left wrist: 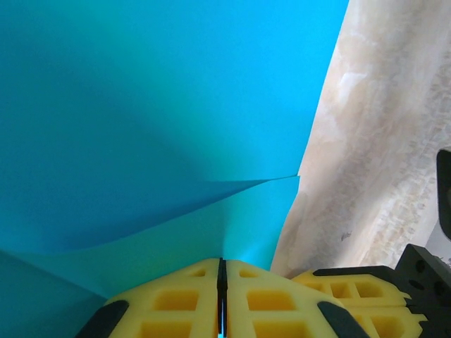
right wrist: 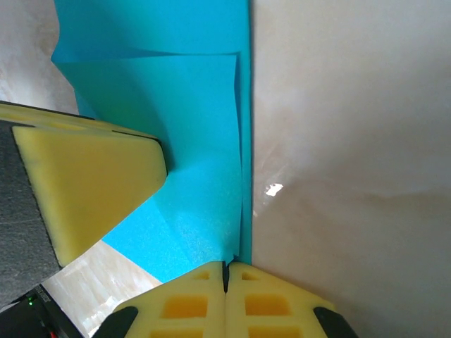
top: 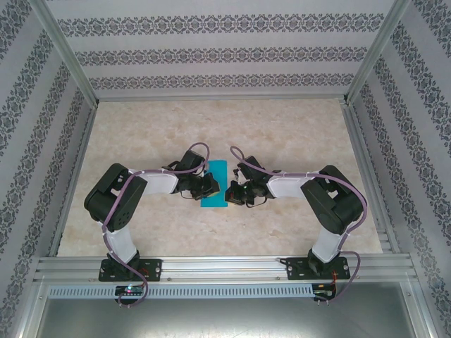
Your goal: Fold a paper plane with a square sheet of paper (pick it up from the middle)
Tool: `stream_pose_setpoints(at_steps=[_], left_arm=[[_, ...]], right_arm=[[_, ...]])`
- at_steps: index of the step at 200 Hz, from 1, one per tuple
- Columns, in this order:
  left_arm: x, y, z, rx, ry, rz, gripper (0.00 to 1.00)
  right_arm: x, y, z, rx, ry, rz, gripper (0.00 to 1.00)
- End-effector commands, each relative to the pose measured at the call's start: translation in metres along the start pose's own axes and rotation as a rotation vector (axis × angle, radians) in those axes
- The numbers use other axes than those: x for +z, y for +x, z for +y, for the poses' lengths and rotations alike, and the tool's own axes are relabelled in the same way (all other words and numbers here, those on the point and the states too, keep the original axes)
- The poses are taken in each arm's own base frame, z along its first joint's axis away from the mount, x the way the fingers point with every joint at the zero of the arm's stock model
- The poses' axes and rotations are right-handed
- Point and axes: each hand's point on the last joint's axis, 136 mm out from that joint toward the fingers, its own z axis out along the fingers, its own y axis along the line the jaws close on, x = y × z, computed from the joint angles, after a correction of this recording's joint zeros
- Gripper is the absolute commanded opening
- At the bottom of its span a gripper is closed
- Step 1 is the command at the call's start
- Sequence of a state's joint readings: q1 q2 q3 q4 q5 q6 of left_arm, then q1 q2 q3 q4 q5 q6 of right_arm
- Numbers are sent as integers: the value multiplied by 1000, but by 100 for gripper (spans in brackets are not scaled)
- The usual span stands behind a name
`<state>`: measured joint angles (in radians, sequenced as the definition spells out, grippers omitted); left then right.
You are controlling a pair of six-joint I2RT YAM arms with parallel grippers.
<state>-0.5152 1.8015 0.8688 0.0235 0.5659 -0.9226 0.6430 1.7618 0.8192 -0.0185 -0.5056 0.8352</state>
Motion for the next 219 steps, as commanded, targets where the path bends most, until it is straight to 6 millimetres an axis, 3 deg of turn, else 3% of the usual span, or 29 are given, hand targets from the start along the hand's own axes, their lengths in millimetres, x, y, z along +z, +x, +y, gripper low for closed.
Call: stream_pose_setpoints(at_steps=[1, 77, 102, 118, 134, 158, 191, 219], left_arm=[[-9, -14, -5, 32, -12, -47, 12], [-3, -3, 30, -26, -111, -15, 8], [-2, 2, 38, -40, -129, -4, 8], [-2, 4, 40, -43, -129, -4, 7], [-1, 4, 41, -43, -129, -3, 7], [-1, 4, 40, -44, -126, 0, 7], [-1, 5, 41, -43, -127, -1, 7], [0, 5, 41, -46, -125, 0, 7]], right_arm=[[4, 11, -26, 49, 70, 41, 2], [0, 9, -24, 53, 86, 34, 5], [-25, 1, -15, -8, 132, -41, 21], [-44, -2, -6, -56, 150, -104, 25], [-49, -1, 4, -93, 142, -112, 25], [-41, 4, 16, -137, 155, -76, 22], [-20, 8, 36, -174, 129, -22, 8], [-7, 6, 40, -176, 132, -1, 4]])
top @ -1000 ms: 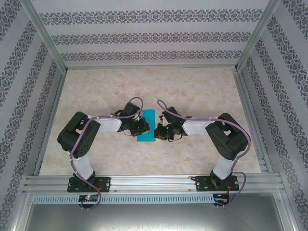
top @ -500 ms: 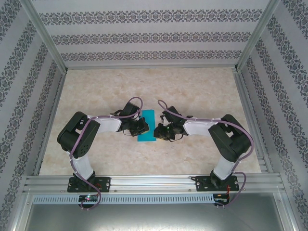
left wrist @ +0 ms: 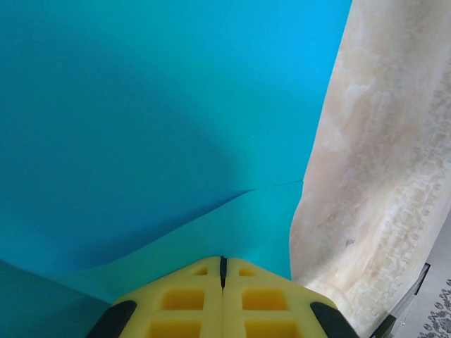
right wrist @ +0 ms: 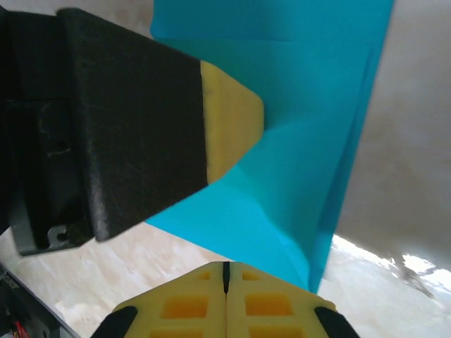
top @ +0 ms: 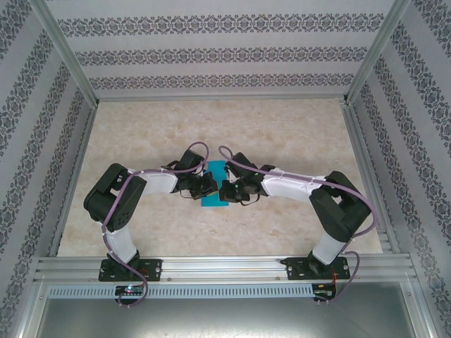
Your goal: Fold a paper plane with a square sheet of paper (pick it up from the middle)
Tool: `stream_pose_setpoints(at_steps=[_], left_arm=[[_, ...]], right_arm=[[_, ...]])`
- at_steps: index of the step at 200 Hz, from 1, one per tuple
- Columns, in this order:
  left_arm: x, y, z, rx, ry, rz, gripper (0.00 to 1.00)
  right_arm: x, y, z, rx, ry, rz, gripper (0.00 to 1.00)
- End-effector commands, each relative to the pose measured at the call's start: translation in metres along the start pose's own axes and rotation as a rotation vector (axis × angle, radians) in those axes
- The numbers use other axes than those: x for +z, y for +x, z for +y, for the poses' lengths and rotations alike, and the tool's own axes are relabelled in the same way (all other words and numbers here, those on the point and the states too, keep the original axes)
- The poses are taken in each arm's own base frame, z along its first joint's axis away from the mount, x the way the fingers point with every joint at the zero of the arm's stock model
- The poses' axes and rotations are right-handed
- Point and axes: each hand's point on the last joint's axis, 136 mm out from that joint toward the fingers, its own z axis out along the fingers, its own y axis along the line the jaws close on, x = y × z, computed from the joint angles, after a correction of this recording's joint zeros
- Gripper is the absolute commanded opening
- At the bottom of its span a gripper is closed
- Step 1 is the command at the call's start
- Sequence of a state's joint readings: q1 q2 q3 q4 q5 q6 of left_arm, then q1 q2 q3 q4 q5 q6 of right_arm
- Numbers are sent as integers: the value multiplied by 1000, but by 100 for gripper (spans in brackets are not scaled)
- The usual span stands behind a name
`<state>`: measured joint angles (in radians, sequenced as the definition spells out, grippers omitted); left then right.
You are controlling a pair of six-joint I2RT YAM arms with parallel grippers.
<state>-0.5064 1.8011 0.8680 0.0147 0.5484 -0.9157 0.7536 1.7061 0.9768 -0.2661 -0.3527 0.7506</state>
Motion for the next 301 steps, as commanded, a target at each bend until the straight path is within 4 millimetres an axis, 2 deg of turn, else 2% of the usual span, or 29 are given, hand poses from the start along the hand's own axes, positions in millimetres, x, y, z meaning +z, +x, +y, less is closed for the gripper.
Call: stream_pose_setpoints(at_steps=[1, 49, 81, 137, 207, 266, 285, 301], left_arm=[[2, 9, 36, -42, -108, 15, 7], [2, 8, 33, -45, -99, 14, 7], [2, 8, 36, -49, -109, 13, 7], [3, 8, 49, -66, -128, 19, 7], [3, 10, 54, -71, -133, 25, 7], [5, 12, 59, -79, -138, 29, 7], [5, 11, 56, -70, -125, 30, 7], [5, 9, 50, -62, -102, 28, 7]], right_arm=[[7, -2, 5, -19, 11, 19, 3], [22, -7, -1, -2, 33, 39, 1], [25, -5, -15, 19, 62, 50, 1], [24, 10, -36, 35, 113, 99, 1], [20, 23, -54, 48, 165, 126, 1], [8, 40, -68, 75, 171, 127, 1], [1, 36, -66, 88, 135, 100, 0], [-7, 24, -44, 65, 48, 46, 0]])
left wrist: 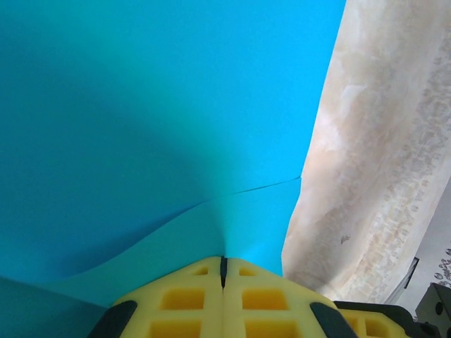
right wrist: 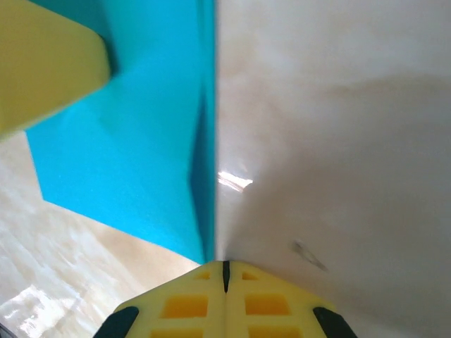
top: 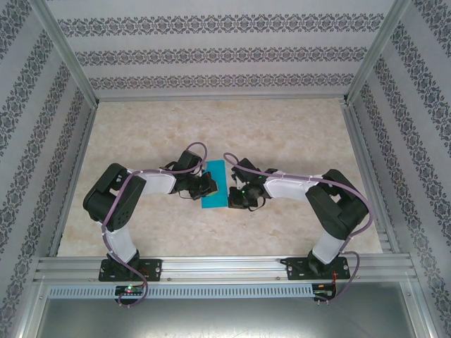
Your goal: Fold a paper plane with a square sheet of paper (pick it up from the middle)
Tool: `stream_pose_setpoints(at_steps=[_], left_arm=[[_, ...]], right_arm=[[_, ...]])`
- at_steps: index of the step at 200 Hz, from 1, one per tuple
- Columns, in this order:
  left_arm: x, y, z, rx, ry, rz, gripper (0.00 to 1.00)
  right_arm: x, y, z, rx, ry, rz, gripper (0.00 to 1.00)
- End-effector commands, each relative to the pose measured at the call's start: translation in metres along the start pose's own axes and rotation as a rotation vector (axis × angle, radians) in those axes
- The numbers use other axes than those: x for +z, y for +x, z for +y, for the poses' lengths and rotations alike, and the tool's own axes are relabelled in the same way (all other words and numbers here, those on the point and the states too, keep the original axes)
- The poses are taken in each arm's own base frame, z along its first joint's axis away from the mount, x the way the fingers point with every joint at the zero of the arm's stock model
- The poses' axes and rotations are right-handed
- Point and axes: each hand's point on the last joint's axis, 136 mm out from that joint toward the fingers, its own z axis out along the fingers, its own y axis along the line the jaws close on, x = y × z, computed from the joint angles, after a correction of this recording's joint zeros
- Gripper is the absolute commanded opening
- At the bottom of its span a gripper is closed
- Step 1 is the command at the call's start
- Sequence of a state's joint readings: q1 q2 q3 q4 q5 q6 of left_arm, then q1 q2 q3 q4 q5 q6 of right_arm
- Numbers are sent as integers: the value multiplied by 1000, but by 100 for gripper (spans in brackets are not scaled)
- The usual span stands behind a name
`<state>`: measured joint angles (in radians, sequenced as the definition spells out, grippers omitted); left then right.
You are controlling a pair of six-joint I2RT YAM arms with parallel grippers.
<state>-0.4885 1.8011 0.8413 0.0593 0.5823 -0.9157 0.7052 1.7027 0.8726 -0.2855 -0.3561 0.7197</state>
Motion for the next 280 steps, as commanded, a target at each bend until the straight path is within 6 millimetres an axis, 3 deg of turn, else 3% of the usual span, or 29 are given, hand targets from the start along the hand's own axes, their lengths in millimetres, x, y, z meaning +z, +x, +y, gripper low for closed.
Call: stream_pose_setpoints(at_steps=[1, 28, 61, 130, 167, 192, 238, 280], left_arm=[[5, 10, 49, -58, -134, 22, 7], [4, 8, 43, -47, -116, 20, 7], [3, 7, 39, -42, -101, 20, 7], [0, 1, 17, 19, -43, 23, 8], [-8, -7, -11, 79, 44, 4, 12], [-13, -1, -22, 107, 84, -4, 14], [-7, 14, -21, 121, 85, 22, 2], [4, 25, -18, 126, 78, 60, 0]], right_arm=[[-13, 1, 4, 10, -38, -21, 0], [-24, -17, 35, -16, -160, -79, 0], [-6, -28, 45, -14, -187, -58, 0], [16, -22, 15, 35, -104, -12, 0], [22, -14, 1, 59, -68, 13, 0], [26, -12, -4, 73, -52, 22, 0], [28, -10, -8, 85, -39, 33, 0], [29, -8, -10, 89, -29, 39, 0]])
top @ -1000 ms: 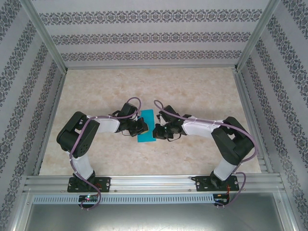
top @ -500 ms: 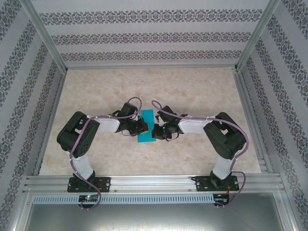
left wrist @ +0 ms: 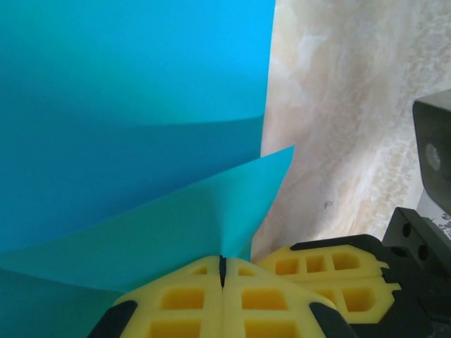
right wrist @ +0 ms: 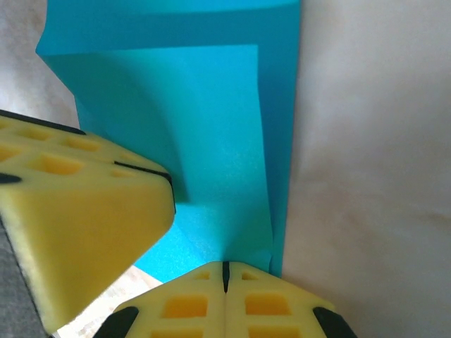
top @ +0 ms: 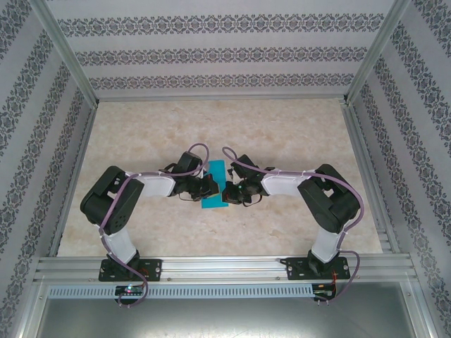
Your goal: Fold a paper plane with a square sheet of paper (pick it up from the middle)
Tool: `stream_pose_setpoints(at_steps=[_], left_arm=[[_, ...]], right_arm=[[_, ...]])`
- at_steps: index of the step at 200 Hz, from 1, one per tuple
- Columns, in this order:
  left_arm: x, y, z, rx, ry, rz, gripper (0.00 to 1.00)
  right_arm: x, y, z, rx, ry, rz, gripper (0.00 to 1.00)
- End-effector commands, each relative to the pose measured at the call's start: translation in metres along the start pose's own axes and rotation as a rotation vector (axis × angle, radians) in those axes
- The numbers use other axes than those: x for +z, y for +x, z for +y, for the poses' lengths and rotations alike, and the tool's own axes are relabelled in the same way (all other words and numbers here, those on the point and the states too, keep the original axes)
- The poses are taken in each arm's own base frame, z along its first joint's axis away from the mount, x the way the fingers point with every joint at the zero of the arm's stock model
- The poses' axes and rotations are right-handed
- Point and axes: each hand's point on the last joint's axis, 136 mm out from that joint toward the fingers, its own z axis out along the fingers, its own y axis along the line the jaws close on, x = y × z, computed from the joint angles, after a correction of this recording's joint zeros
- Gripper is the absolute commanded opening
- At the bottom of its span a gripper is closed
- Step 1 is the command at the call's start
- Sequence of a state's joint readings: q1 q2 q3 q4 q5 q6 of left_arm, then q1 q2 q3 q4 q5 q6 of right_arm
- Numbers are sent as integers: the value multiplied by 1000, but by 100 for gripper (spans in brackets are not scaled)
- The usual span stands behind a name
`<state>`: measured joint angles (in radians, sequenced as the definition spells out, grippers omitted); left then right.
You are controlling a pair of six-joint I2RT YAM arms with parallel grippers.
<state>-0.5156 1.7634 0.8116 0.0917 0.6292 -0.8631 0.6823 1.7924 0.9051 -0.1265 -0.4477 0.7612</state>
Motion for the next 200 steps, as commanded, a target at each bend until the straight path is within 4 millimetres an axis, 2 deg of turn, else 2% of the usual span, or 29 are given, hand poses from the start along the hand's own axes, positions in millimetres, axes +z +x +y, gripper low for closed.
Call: stream_pose_setpoints(at_steps=[1, 30, 73, 129, 164, 178, 200], left_arm=[[8, 8, -4, 34, 20, 26, 0], [13, 9, 4, 49, -13, 27, 0], [12, 3, 34, 88, -143, -28, 0], [-23, -36, 63, 35, -165, -128, 1], [-48, -60, 91, -38, -172, -187, 2], [-59, -70, 89, -46, -152, -217, 3], [-75, -78, 66, -7, -111, -258, 4]], right_arm=[[10, 15, -34, 71, 102, 53, 0], [10, 17, -35, 71, 110, 60, 0], [12, 23, -43, 79, 140, 85, 0], [11, 45, -71, 87, 229, 154, 0], [10, 48, -72, 88, 233, 167, 0], [10, 45, -68, 86, 219, 162, 0], [8, 37, -53, 77, 174, 140, 0]])
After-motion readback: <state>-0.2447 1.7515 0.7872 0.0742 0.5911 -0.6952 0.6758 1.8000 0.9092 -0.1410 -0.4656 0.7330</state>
